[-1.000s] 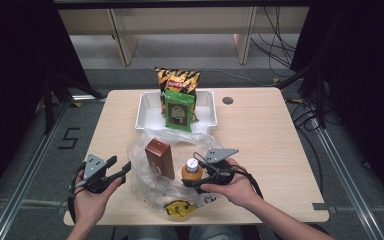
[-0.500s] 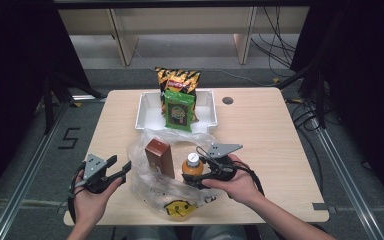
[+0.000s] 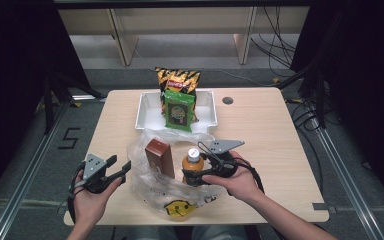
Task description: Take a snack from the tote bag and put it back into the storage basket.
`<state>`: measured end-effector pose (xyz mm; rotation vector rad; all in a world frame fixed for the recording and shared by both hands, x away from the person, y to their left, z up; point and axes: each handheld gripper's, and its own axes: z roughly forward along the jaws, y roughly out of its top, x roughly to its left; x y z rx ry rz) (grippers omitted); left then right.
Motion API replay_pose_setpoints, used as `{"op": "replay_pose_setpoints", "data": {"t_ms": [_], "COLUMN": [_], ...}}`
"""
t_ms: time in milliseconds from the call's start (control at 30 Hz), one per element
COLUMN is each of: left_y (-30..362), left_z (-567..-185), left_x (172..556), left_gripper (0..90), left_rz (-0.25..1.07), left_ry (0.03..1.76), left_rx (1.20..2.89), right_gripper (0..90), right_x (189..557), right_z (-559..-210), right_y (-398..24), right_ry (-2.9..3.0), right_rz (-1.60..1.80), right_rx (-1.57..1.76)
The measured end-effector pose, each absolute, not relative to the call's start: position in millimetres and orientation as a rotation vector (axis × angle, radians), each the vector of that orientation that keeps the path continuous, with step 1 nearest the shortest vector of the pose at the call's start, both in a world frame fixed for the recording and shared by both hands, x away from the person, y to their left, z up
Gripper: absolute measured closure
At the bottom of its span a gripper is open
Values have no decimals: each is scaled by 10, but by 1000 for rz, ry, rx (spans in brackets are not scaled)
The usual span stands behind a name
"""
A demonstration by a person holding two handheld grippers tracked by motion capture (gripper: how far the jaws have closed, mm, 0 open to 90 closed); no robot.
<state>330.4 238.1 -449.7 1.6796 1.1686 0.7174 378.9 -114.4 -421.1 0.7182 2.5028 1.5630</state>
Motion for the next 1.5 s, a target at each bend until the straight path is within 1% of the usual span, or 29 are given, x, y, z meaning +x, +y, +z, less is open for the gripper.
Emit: {"op": "replay_pose_setpoints", "data": {"t_ms": [233,400,600,667,1000,1033,1500], "left_y": [2382,2378,2373,2372,2373,2372,2372], "left_z": [-4494,-4497,-4499,-4501,-4499,-4499,-4499], "left_x": [3303,3302,3303,3304,3304,3304,3305], "left_gripper": [421,422,422,422,423,423,423], "left_rz": [719,718,719,719,718,718,718], "left_ry": [1168,1170,1167,1167,1168,1168,1167], "left_rx": [1680,1680,1681,1681,1680,1680,1679], "right_gripper": [310,310,310,310,310,310,310], "right_x": [3797,3846,3832,3864,3896,3880,3962], "right_z": [-4146,-4125,-4060,-4042,-3930,-3920,-3841], "right_y": [-1147,-1141,-1131,-1139,-1162,-1152,-1113], "right_ry": [2500,2486,2478,2454,2440,2434,2406], "right_rz": [1567,1589,1601,1597,1609,1623,1643], "right_rx": [763,712,767,716,738,778,753]}}
